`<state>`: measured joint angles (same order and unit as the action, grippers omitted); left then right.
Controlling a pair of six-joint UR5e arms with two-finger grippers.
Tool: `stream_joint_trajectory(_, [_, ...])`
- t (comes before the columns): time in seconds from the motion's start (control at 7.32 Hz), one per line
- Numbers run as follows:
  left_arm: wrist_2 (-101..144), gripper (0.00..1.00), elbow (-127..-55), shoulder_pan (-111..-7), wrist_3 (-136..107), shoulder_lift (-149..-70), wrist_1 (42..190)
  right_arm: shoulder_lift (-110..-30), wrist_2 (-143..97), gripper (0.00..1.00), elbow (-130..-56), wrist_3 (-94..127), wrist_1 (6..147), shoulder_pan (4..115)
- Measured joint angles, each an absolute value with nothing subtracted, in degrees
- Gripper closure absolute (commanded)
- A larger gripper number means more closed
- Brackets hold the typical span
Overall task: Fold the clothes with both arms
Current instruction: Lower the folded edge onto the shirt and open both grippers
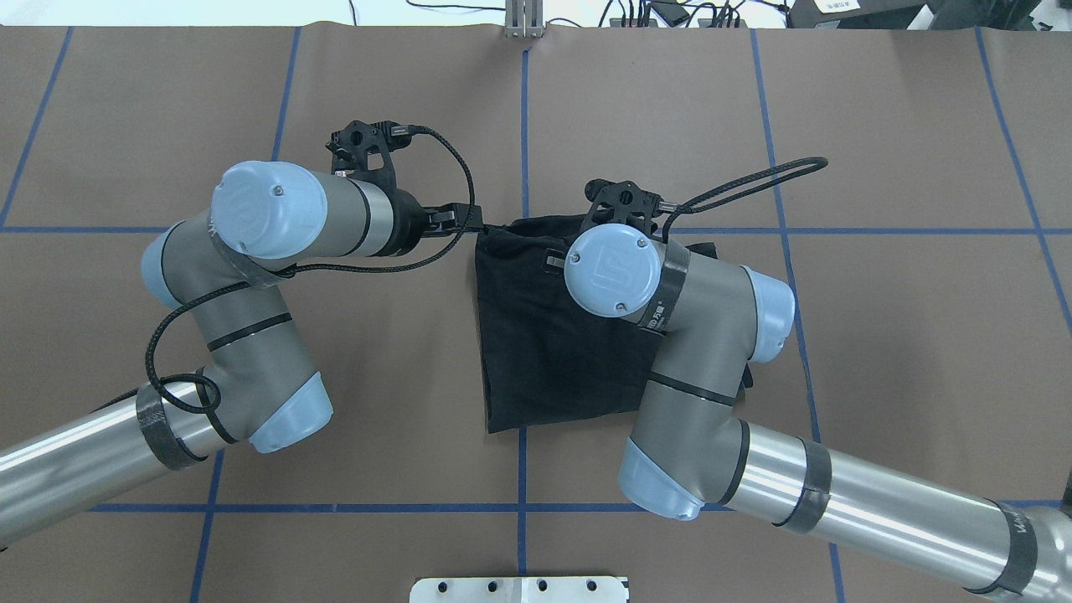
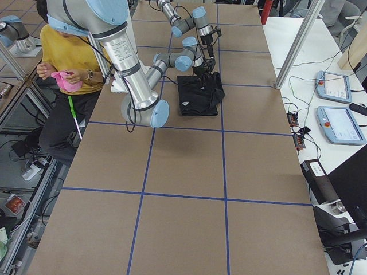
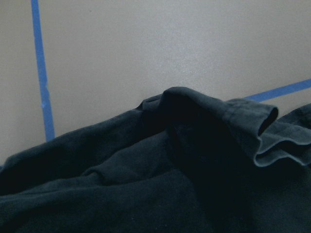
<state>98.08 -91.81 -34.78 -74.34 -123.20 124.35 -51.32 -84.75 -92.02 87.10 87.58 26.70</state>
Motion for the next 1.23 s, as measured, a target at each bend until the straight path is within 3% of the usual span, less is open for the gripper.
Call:
stream_joint_trajectory(0.14, [98.08, 0.01, -91.86, -34.8, -74.47, -123.17, 124.36, -51.21, -83.88, 0.48, -91.12, 85.93, 87.77, 26.88])
stream_joint_trajectory(0.41, [98.09, 0.01, -91.97, -34.76, -74.56, -123.08, 124.4, -51.66, -83.47, 0.78, -90.89, 83.24, 87.95, 27.02])
stream_joint_trajectory(0.68, [98.03, 0.01, -92.01, -34.72, -74.37, -122.34, 124.43, -52.52, -83.26, 1.0, -90.99, 82.75, 87.86, 26.11])
stream_joint_trajectory(1.23, [97.89, 0.01, -93.31, -34.72, -74.27, -121.75, 124.22, -55.21, -82.43, 1.0, -90.88, 77.75, 87.59, 27.86])
